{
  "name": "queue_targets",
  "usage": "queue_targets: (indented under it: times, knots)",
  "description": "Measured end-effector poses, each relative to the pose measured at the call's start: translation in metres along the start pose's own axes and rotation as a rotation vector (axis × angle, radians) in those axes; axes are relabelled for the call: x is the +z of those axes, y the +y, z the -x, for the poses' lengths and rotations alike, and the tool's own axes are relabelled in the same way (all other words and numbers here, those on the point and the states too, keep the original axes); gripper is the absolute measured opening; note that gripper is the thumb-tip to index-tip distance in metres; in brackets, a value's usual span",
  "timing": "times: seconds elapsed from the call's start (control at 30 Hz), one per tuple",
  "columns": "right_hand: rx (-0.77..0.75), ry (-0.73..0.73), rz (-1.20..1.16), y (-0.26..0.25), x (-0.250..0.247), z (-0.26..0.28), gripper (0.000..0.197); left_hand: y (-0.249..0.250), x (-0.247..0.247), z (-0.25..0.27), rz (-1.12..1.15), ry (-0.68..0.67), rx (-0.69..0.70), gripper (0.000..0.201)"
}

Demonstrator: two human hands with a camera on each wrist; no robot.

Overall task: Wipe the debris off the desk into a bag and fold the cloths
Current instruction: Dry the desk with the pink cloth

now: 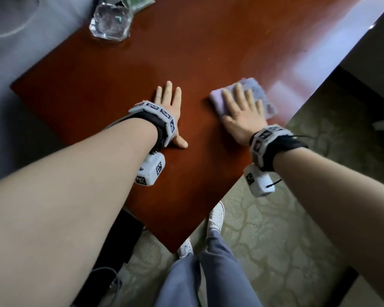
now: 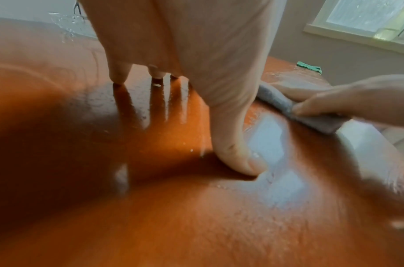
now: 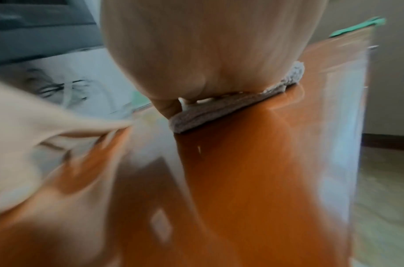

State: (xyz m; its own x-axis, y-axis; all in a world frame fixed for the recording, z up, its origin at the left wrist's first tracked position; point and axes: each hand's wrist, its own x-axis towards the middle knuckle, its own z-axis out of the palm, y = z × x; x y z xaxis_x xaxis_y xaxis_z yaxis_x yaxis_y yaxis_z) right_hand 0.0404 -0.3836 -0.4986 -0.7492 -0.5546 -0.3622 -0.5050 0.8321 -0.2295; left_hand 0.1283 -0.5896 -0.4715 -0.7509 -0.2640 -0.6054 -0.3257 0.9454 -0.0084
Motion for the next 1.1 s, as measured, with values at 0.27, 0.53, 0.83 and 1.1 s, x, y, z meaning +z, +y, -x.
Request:
queue_targets:
  times: [0.27,0.53,0.83,1.1]
  knots:
    - [0.052,0.021,0.009,0.001,-0.024,-0.037,0.068,0.006,-0.005,0.000,0.055,-0.053,-0.011,0.158]
    - [-0.341,-0.024,0.147,-0.055,-0.008,-0.059,0.067,0.002,-0.012,-0.002,0.027,-0.026,-0.033,0.158]
    - [0.071,-0.012,0.001,0.034,-0.065,-0.128,0.067,-0.003,-0.008,-0.004,0.031,-0.022,-0.033,0.164]
    - [-0.294,-0.002,0.139,-0.045,-0.043,-0.106,0.071,-0.007,-0.011,-0.002,-0.004,0.030,0.020,0.145]
